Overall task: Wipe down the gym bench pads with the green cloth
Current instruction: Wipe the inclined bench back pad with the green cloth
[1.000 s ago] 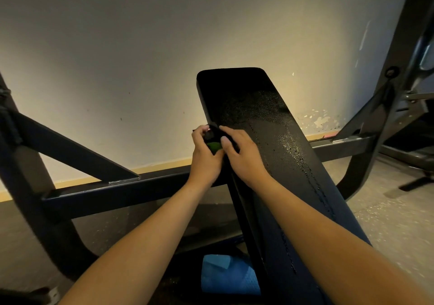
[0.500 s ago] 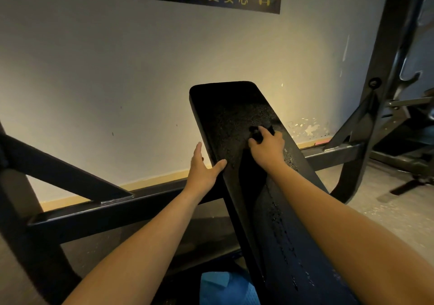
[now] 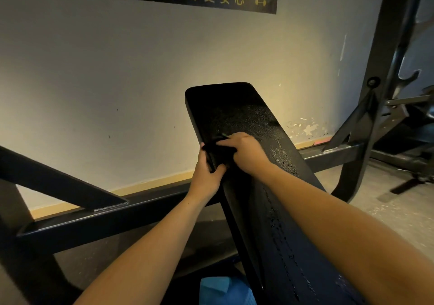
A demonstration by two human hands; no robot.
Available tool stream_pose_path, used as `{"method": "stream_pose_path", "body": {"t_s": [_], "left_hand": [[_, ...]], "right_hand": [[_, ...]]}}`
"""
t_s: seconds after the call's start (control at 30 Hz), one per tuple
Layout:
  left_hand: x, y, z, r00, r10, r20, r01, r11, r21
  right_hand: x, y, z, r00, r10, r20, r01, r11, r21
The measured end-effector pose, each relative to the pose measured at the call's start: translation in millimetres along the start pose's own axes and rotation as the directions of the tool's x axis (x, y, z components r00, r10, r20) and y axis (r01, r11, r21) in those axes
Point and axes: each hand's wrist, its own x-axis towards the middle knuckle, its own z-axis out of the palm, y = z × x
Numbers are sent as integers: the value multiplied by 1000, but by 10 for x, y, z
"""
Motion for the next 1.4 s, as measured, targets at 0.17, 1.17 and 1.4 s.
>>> {"method": "stream_pose_path", "body": {"t_s": [0.17, 1.17, 1.4], "left_hand": [[-17, -60, -7, 999, -41, 6, 41, 998, 56], [-88, -225, 10, 998, -67, -20, 66, 998, -13], [-88, -221, 21, 998, -70, -6, 70, 996, 48]], "right_hand": [[-148, 468, -133, 928, 304, -217, -312, 950, -2], [-288, -292, 284, 994, -103, -25, 106, 975, 197], [-197, 344, 170, 933, 208, -293, -206, 978, 37]]}}
